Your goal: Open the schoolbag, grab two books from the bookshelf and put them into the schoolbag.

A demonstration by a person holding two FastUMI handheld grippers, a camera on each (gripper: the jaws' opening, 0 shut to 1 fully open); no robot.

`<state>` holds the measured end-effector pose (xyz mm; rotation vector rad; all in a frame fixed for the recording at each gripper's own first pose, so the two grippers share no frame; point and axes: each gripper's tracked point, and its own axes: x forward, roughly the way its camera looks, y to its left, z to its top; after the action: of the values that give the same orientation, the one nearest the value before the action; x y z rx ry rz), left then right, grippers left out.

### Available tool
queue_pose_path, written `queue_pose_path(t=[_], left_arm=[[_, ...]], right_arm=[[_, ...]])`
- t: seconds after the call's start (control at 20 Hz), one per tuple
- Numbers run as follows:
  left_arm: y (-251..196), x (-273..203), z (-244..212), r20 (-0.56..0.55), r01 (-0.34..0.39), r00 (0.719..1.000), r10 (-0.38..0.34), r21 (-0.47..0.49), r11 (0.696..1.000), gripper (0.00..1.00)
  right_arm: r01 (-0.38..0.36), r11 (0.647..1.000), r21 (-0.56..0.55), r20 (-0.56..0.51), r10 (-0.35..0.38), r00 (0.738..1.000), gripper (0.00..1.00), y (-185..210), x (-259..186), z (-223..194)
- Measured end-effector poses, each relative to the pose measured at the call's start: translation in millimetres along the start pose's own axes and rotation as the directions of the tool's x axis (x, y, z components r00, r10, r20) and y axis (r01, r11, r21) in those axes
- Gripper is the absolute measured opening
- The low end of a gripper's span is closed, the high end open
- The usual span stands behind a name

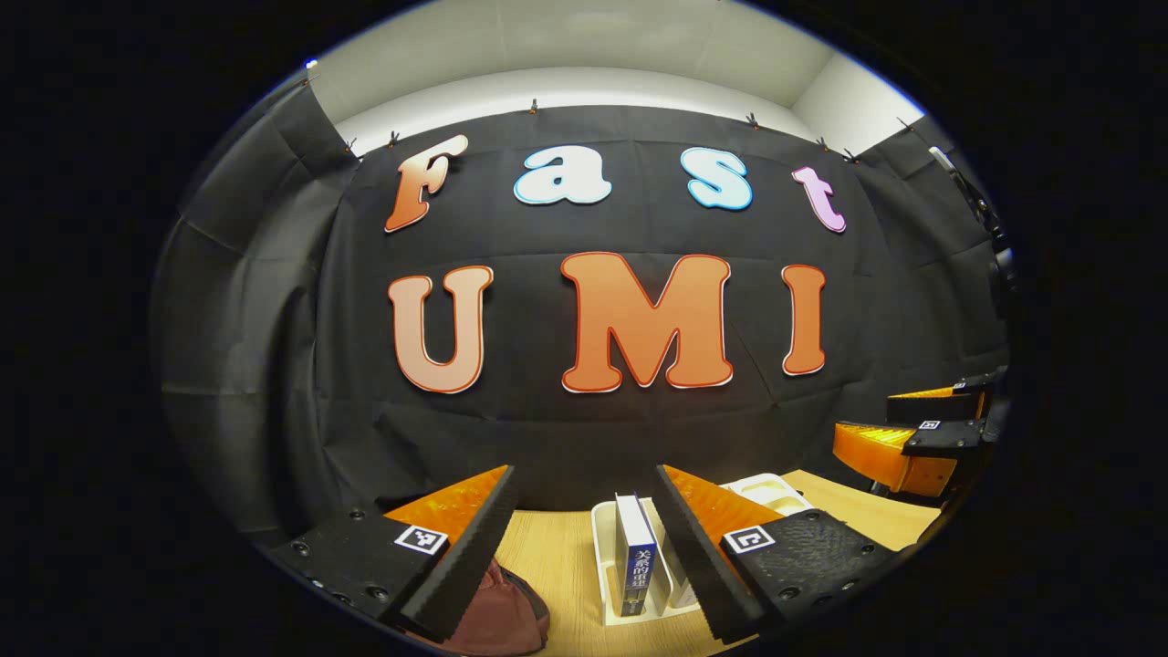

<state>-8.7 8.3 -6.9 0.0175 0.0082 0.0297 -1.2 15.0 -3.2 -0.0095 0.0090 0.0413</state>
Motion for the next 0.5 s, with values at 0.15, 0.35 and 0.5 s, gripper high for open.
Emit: queue_pose_path(t=[0.15, 0.35, 0.5], left_arm=[[3.1, 1.7, -1.2, -0.001, -0.004, 1.000, 0.004, 0.001, 1.000, 0.94], [5.0, 2.0, -3.4, -0.007, -0.001, 1.000, 0.001, 0.002, 1.000, 0.94], [7.3, 3.2, -5.0, -0.009, -0.001, 1.000, 0.001, 0.009, 1.000, 0.94]], right_arm=[[-0.004, 1.000, -0.002, -0.003, 0.004, 1.000, 0.95, 3.3, 0.7, -0.4], [-0.006, 1.000, -0.002, -0.005, 0.006, 1.000, 0.95, 5.3, 2.6, -1.4], [-0.002, 1.000, 0.001, -0.007, 0.002, 1.000, 0.95, 5.3, 3.7, -2.2]])
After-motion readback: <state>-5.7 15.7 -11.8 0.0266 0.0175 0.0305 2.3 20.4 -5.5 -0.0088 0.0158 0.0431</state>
